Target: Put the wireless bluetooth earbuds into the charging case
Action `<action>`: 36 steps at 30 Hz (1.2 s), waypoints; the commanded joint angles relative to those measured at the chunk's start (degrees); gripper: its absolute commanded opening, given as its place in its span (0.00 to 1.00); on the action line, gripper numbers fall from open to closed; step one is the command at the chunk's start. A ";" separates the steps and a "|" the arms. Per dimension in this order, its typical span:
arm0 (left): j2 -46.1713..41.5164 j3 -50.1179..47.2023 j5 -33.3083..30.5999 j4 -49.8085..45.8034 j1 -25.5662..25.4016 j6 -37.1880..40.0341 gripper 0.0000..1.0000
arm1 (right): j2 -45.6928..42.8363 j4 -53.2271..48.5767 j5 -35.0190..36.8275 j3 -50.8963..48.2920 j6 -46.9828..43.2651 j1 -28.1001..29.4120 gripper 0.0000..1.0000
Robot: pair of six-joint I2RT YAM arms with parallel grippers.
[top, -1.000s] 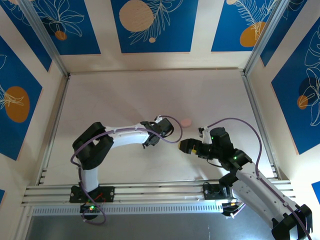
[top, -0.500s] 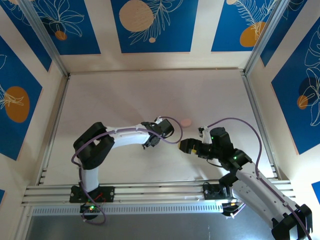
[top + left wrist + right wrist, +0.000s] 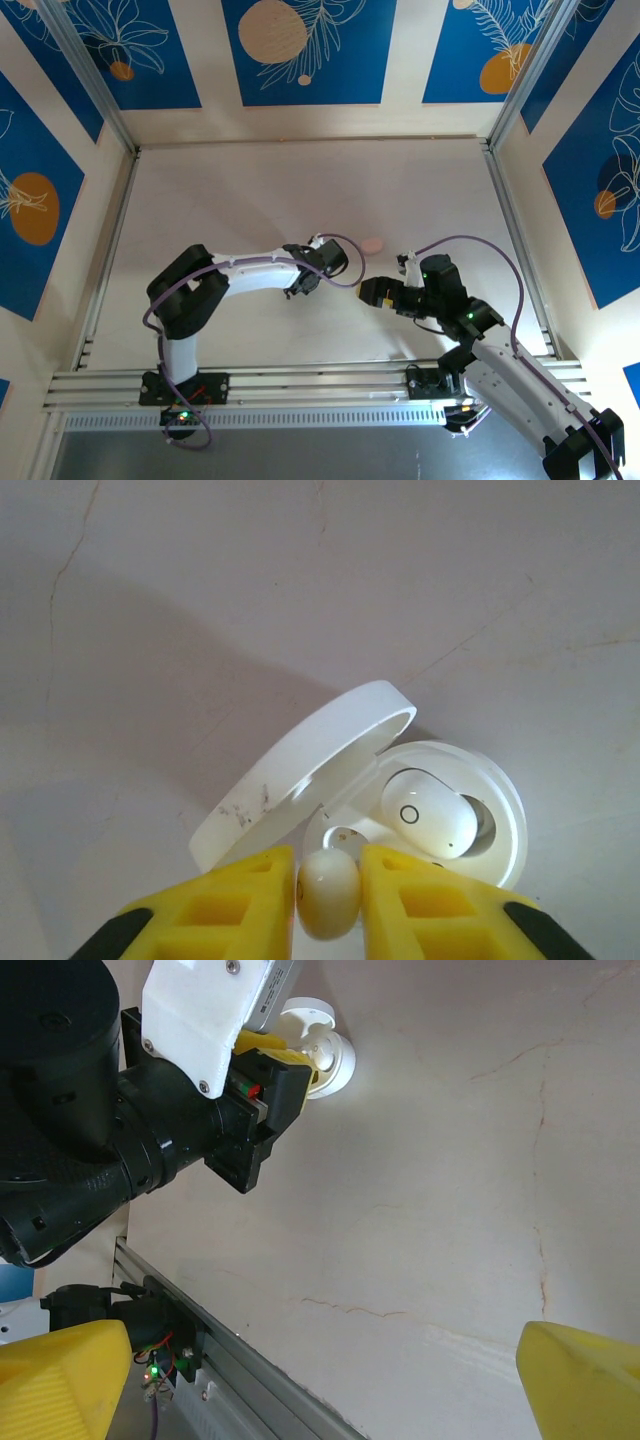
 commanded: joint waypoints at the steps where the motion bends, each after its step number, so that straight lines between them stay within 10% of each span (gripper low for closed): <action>1: -1.69 1.15 -0.46 -2.31 -1.19 -0.85 0.24 | -0.10 0.90 -1.42 -0.57 -0.85 -0.29 0.99; 26: -21.03 -4.71 7.19 -1.57 -0.85 -5.81 0.36 | -0.25 0.41 -2.71 0.61 -1.30 -0.24 0.99; 36: -41.95 -15.36 18.27 0.30 2.72 -10.44 0.82 | -0.17 0.11 -1.82 2.50 -2.91 3.80 0.99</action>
